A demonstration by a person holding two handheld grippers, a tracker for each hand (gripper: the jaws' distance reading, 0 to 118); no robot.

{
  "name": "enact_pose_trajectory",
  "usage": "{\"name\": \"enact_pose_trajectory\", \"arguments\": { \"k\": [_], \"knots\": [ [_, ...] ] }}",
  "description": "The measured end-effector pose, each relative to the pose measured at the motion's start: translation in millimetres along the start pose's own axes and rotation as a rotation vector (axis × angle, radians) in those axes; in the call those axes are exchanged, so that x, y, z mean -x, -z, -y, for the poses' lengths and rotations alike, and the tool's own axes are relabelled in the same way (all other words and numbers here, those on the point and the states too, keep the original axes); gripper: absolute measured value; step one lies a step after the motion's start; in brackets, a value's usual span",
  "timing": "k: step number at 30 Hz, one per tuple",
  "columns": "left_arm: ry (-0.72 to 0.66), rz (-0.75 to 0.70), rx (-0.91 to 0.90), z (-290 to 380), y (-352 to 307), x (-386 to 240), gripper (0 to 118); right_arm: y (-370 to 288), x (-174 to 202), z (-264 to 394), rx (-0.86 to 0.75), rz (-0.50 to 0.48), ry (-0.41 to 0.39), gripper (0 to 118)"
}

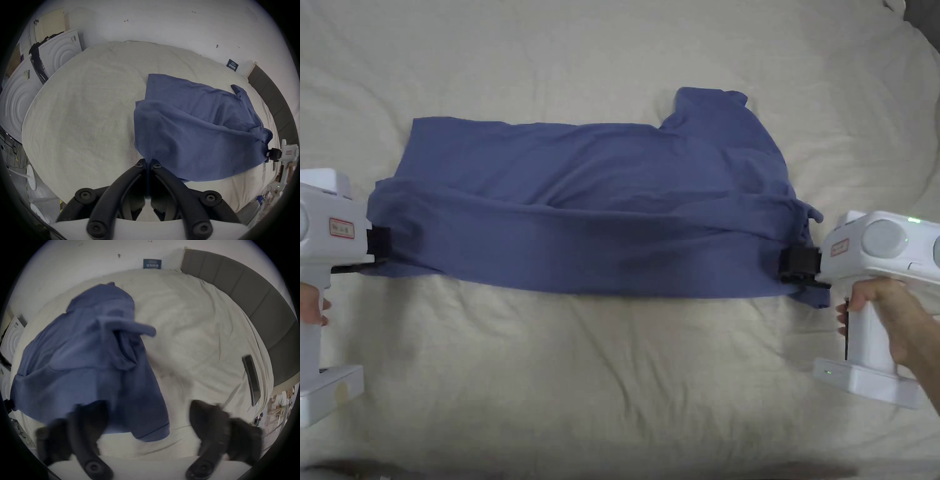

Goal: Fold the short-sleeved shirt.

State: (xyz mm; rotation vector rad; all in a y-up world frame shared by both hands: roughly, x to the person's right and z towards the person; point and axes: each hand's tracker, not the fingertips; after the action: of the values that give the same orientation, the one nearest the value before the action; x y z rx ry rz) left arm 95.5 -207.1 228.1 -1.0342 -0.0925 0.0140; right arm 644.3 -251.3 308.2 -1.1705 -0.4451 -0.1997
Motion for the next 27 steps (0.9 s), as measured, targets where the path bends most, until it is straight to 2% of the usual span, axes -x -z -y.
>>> {"name": "enact_pose_trajectory", "arguments": {
  "k": [1, 2, 3, 4, 7, 9, 12, 17, 21, 24, 25, 26, 27],
  "knots": [
    [0.001, -0.005, 0.005, 0.9, 1.5, -0.3, 4, 1.6, 0.1, 2.7, -0.005, 0.002, 0.007, 65],
    [0.002, -0.01, 0.009, 2.0, 3.4, -0.3, 4, 3.6, -0.9, 5.0, -0.002, -0.017, 0.029, 32],
    [0.003, -0.012, 0.02, 2.5, 5.3, -0.1, 4, 2.1, -3.1, 6.9, 0.004, -0.086, 0.075, 20],
    [0.002, -0.017, 0.027, 2.8, 6.4, 0.2, 4, -1.5, -2.5, 6.2, 0.005, -0.086, 0.093, 10],
    [0.002, -0.021, 0.028, -2.2, -0.7, 3.6, 4, -25.3, -4.7, -3.2, 0.005, -0.111, 0.012, 8],
    [-0.025, 0.005, 0.007, -9.0, -17.3, 8.6, 4, -54.5, -13.4, -7.0, -0.055, -0.145, -0.027, 8],
    [-0.051, 0.034, -0.038, -15.6, -43.7, 19.7, 4, -96.1, -33.6, -4.6, -0.107, -0.223, 0.01, 8],
    [-0.059, 0.072, -0.062, 8.2, -76.5, 43.5, 4, -131.3, -59.9, 35.1, -0.119, -0.275, 0.045, 8],
    [-0.063, 0.052, 0.056, 63.2, -58.6, 52.8, 4, -112.8, -58.1, 90.5, -0.065, -0.235, 0.021, 8],
    [-0.121, 0.028, 0.166, 104.1, -31.9, 59.3, 5, -85.5, -53.5, 123.0, 0.003, -0.211, 0.025, 8],
    [-0.118, 0.027, 0.168, 112.6, -27.1, 59.8, 8, -80.2, -52.0, 129.1, 0.014, -0.204, 0.025, 8],
    [-0.114, 0.002, 0.164, 119.7, -24.5, 59.1, 23, -76.4, -49.9, 134.5, 0.012, -0.193, 0.016, 9],
    [-0.098, -0.056, 0.168, 125.0, -21.8, 59.2, 43, -74.9, -46.6, 137.2, 0.011, -0.169, 0.001, 17]
  ]
}}
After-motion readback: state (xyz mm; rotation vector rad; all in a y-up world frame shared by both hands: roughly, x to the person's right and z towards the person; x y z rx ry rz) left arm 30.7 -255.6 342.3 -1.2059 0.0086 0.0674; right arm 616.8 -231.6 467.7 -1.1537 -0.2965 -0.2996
